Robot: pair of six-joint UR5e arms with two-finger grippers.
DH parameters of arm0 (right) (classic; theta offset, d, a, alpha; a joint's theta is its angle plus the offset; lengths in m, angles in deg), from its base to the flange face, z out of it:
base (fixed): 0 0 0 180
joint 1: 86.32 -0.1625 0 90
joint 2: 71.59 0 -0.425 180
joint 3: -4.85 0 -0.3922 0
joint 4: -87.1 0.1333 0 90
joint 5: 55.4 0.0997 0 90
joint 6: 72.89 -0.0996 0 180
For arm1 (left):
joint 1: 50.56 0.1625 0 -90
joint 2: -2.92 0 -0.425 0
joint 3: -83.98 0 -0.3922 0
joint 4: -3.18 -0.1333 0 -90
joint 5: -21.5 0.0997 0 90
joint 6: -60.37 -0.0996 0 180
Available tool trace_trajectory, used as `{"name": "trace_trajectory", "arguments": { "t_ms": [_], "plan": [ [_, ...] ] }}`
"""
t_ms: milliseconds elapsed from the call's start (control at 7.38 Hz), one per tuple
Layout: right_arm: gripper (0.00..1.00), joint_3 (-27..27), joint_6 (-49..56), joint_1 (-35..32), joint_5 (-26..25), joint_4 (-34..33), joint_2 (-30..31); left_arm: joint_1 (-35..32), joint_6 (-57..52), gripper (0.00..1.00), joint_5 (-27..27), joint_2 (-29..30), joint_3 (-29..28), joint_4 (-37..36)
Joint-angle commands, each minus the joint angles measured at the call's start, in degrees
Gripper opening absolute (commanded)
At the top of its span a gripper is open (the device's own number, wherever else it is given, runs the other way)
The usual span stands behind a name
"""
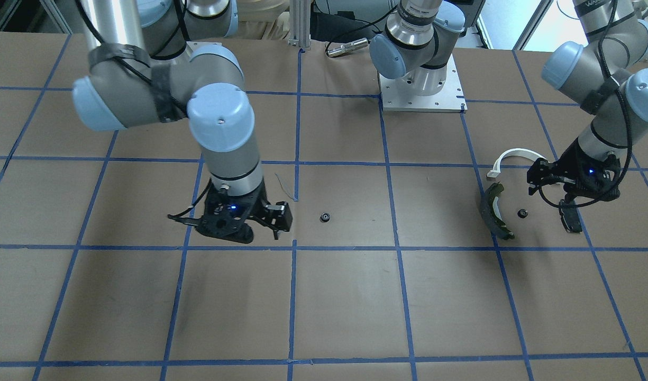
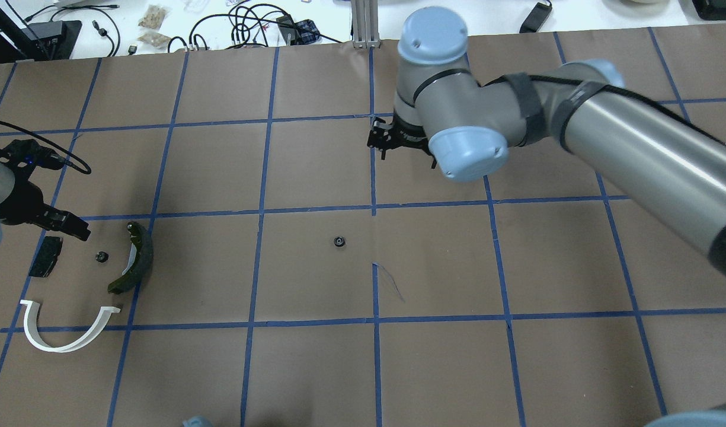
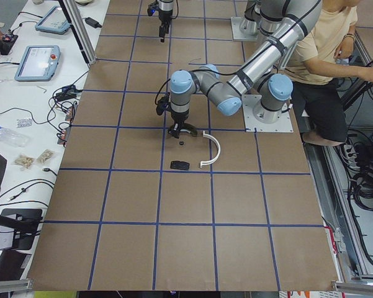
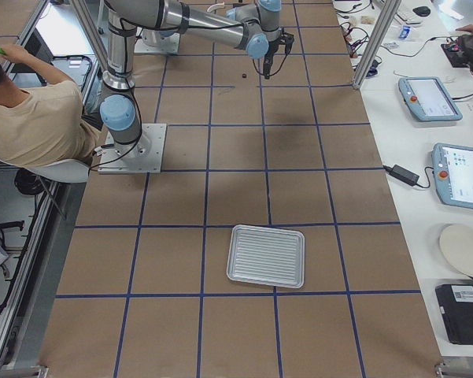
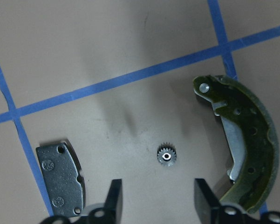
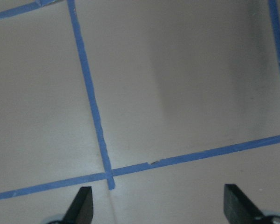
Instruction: Place bearing gear from tray to pile
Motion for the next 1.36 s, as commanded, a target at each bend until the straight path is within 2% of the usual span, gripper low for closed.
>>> {"name": "trace_trajectory", "arguments": {
  "t_ms": [0,136,271,407,678,949,1085,1220],
  "plan": [
    [1.0,-5.37,16.11,11.25,-0.28,14.19,6.53,-12.86,17.58,1.0,0.6,-5.78,-1.4,7.46],
    [1.0,-8.79,19.85,14.52,-0.37,21.04,8.73,-21.2,32.73,1.0,0.17,-6.24,-1.58,9.15],
    [1.0,-11.17,20.41,14.73,-2.63,26.59,10.93,-30.68,50.89,1.0,-0.09,-4.68,-1.58,8.03],
    [1.0,-10.41,21.72,12.47,-2.83,27.43,13.39,-38.78,61.6,1.0,-0.18,-2.05,-1.06,4.45],
    [1.0,-6.12,23.14,11.65,-3.0,26.47,15.42,-47.51,68.72,1.0,-0.1,5.93,-0.7,-6.95],
    [1.0,-7.84,23.4,11.83,-3.44,25.85,16.22,-50.54,70.93,1.0,0.0,12.88,-0.79,-15.32],
    [1.0,-7.86,23.32,11.83,-3.53,28.29,17.62,-51.94,71.55,1.0,0.43,15.35,-0.96,-18.58],
    [1.0,-7.77,22.62,11.83,-2.4,29.1,17.63,-52.74,71.29,1.0,0.69,16.42,-1.05,-19.04]
  ]
}}
